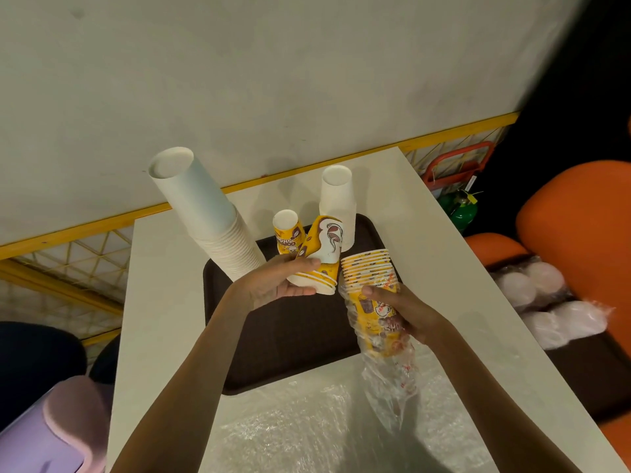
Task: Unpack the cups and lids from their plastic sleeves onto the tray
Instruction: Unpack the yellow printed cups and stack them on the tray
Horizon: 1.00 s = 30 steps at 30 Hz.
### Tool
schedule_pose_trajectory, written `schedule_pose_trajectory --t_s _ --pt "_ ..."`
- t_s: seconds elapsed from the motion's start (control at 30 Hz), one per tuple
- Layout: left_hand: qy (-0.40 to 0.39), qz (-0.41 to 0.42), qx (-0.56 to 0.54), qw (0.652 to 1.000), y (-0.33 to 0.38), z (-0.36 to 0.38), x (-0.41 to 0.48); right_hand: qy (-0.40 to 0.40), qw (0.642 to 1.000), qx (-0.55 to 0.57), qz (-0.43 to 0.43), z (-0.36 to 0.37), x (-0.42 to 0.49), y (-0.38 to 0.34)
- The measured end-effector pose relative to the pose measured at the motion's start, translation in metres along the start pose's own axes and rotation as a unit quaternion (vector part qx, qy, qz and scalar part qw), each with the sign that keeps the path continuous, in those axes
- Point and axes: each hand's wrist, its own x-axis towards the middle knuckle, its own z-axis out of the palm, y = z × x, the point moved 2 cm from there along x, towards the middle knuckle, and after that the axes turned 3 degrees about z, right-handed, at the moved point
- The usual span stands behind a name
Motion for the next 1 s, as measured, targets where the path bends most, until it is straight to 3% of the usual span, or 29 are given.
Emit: schedule_pose_trajectory --t_s 0.13,0.27,0.4,0.53,0.8,1.0 --pt "0.045 0.066 -0.119 0.990 0.010 -0.006 0.006 0.006 1.000 0.004 0.007 0.000 0.004 0.002" --pt "0.129 0.175 -0.147 0.965 0.032 -0.014 0.018 0.005 1.000 -0.008 0.019 0.004 0.010 0.006" --pt "0.283 0.249 -0.056 0.925 0.049 -0.026 0.039 -0.003 1.000 -0.020 0.023 0.007 0.016 0.006" --pt "0.391 0.257 0.041 0.883 0.054 -0.025 0.051 -0.006 1.000 -0.026 0.017 0.008 0.020 0.005" --pt "0.411 0.236 0.121 0.872 0.020 -0.033 0.082 -0.011 0.999 -0.037 0.019 0.004 0.028 0.006" --pt "0.373 0.161 0.154 0.901 -0.015 -0.033 0.089 -0.009 0.998 -0.050 0.026 0.004 0.032 0.008"
